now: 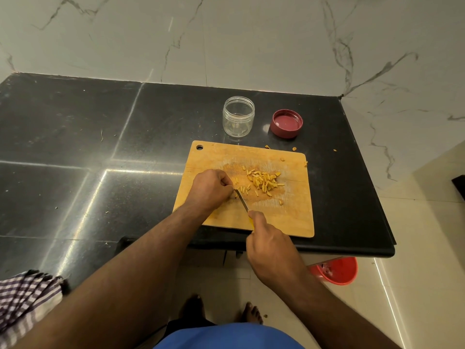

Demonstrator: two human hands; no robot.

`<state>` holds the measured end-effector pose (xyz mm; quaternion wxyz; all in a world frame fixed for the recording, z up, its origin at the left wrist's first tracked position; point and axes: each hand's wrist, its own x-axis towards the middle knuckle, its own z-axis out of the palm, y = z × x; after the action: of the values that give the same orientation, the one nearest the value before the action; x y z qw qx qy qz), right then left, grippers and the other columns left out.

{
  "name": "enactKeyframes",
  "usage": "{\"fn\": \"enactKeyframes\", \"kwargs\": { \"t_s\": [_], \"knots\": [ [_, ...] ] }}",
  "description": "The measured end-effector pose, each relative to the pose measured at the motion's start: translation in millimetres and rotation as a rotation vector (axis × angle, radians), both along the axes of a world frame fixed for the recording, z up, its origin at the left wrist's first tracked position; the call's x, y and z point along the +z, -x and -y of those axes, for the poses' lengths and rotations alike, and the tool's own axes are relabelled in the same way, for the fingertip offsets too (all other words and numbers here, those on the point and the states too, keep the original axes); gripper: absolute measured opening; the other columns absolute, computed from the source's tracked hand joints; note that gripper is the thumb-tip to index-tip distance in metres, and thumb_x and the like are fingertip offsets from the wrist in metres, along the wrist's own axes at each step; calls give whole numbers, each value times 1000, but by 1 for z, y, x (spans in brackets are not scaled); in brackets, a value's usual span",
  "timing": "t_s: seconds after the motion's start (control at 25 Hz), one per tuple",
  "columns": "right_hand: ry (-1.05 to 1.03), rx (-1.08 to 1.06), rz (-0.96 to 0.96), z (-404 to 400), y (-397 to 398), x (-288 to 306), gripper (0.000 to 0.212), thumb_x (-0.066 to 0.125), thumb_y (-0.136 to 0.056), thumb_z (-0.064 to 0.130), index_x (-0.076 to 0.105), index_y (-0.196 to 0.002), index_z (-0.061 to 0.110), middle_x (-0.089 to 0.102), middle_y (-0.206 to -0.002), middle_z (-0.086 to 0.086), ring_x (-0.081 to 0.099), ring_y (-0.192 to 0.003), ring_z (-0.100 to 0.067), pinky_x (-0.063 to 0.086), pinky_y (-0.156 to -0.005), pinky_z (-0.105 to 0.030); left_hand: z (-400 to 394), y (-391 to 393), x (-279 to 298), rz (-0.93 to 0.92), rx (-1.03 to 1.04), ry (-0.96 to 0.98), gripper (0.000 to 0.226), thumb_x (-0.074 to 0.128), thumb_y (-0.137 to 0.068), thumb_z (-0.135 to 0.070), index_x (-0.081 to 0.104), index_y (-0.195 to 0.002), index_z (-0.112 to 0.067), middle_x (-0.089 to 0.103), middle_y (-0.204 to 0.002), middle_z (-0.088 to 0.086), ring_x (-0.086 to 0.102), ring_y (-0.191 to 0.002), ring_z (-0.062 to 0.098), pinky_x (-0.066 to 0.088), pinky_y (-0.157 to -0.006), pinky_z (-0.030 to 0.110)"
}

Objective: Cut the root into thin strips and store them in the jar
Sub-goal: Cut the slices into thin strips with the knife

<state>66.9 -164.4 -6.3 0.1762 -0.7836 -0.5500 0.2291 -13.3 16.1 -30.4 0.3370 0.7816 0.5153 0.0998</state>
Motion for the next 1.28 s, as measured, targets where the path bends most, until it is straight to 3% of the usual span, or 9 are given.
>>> {"fn": "enactKeyframes", "kwargs": {
  "t_s": [0.2, 0.44, 0.88, 1.28],
  "knots": [
    [-59, -33, 30, 4, -6, 4, 42, 36, -102, 24, 30, -144, 25, 57, -87, 6, 54, -70, -9, 36, -56, -20, -3, 3, 1, 3, -30, 17, 9, 69, -92, -18, 76, -97, -19, 68, -91, -8, 57, -76, 5, 38, -56, 14],
    [-43, -21, 4, -14, -1, 1, 42, 35, -101, 24, 31, -143, 24, 58, -87, 3, 55, -71, -15, 42, -60, -32, -3, 3, 2, -8, -30, 12, 8, 70, -90, -18, 76, -95, -19, 70, -89, -6, 58, -75, 6, 38, -54, 16],
    [-16, -20, -51, -10, 0, -2, 41, 37, -101, 22, 32, -142, 23, 55, -74, 6, 52, -61, -10, 33, -51, -24, 1, 1, 1, 15, 16, -3, 7, 68, -92, -17, 75, -91, -18, 66, -82, -8, 55, -70, 6, 33, -51, 15],
    [-73, -31, -38, -6, -3, 2, 44, 37, -102, 22, 29, -145, 24, 57, -88, 4, 55, -74, -14, 37, -63, -29, 2, 5, 0, 16, 13, 22, 6, 69, -92, -19, 74, -93, -20, 69, -88, -7, 59, -77, 7, 38, -55, 17]
  ]
}}
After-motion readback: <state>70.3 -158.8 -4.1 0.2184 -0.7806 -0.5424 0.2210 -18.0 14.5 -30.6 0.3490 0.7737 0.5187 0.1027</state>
